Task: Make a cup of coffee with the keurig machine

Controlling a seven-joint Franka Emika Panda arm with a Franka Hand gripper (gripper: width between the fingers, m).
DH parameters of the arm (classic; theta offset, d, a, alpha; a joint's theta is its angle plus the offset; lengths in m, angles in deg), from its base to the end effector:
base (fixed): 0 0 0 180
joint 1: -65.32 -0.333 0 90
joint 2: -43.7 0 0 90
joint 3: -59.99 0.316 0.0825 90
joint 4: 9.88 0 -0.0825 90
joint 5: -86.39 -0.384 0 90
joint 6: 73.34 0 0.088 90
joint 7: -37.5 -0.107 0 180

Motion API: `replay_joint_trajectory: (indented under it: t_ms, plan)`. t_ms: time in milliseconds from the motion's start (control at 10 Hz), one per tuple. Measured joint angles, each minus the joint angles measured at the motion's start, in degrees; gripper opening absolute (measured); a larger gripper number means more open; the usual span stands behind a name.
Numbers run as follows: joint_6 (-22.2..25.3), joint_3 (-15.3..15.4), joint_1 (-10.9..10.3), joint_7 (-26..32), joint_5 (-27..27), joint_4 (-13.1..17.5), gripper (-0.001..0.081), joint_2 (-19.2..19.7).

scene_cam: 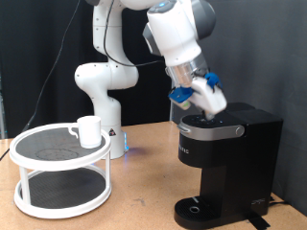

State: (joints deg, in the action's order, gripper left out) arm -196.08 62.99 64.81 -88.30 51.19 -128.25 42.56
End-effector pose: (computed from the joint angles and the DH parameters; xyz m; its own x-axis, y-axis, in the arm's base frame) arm 0.5543 0.0586 0.4570 -0.7388 -0.5270 -0.4199 -0.6599 0.6921 0.2925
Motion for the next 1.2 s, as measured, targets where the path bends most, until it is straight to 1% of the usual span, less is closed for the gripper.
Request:
replay_joint_trajectory:
  t_ms: [100,300,400,500,600,700,900,1100,1200]
  plan:
    - [1.32,0.07,-0.02,1.36,-2.91,0.34,0.0,-1.12]
    - [4.37,0.07,0.0,2.0,-6.31,1.17,0.0,-3.0]
    - [4.19,0.07,0.03,1.97,-5.82,1.03,0.0,-2.91]
    - [5.73,-0.03,0.07,2.88,-5.93,0.65,0.0,-3.09]
    - [9.33,-0.39,0.24,3.88,-6.17,-0.19,0.0,-3.82]
    - [12.14,-0.96,0.45,4.87,-6.2,-1.44,0.0,-5.12]
    - [12.74,-1.54,0.83,7.76,-4.53,-5.07,0.0,-8.34]
    - [12.98,-1.95,1.49,8.71,-0.9,-8.51,0.0,-11.56]
    - [13.56,-2.57,1.77,8.81,-0.72,-10.1,0.0,-13.12]
